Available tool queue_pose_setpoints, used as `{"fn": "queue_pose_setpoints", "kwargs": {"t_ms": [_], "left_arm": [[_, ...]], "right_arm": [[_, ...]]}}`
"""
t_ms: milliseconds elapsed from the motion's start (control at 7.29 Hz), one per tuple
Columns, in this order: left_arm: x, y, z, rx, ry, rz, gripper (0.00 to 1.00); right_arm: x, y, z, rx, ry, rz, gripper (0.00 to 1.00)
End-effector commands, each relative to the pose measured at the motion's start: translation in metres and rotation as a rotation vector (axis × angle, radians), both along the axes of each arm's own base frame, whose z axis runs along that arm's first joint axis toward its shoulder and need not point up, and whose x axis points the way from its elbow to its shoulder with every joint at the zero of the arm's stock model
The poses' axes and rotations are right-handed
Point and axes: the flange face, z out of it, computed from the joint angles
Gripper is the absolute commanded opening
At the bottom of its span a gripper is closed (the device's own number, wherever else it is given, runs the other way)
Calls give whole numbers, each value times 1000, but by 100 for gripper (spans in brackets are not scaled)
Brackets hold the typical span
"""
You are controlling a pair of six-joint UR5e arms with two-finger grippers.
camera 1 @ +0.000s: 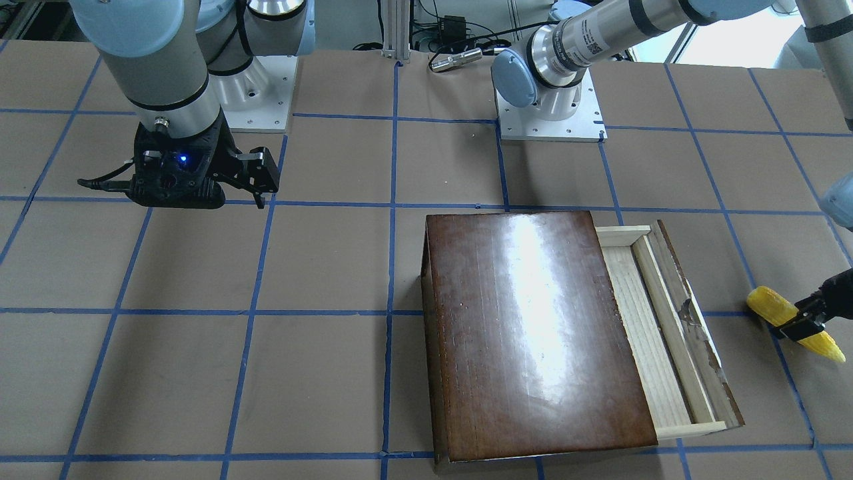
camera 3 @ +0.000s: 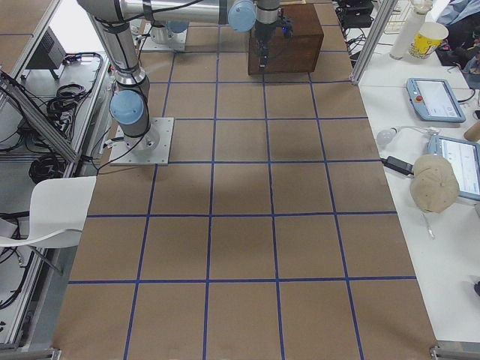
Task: Open drawer and put corn inside
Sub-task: 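Lower the left gripper and grasp the yellow corn cob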
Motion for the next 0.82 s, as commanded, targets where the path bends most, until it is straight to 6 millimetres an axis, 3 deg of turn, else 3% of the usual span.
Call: {"fn": "queue_pose_setpoints", "kwargs": {"t_ms": [0, 137, 412, 686], "left_arm": [[0, -2, -6, -2, 2, -2, 18], [0, -2, -4, -5, 3, -2, 0], [-6, -6, 15, -22, -9, -13, 0], [-23, -22, 53, -71, -51, -158, 0]], "right_arm": [[0, 0, 1, -1, 0, 0, 100], [0, 0, 1, -3, 0, 0, 100], [0, 0, 0, 0, 0, 0, 100], [0, 0, 0, 0, 0, 0, 100]]}}
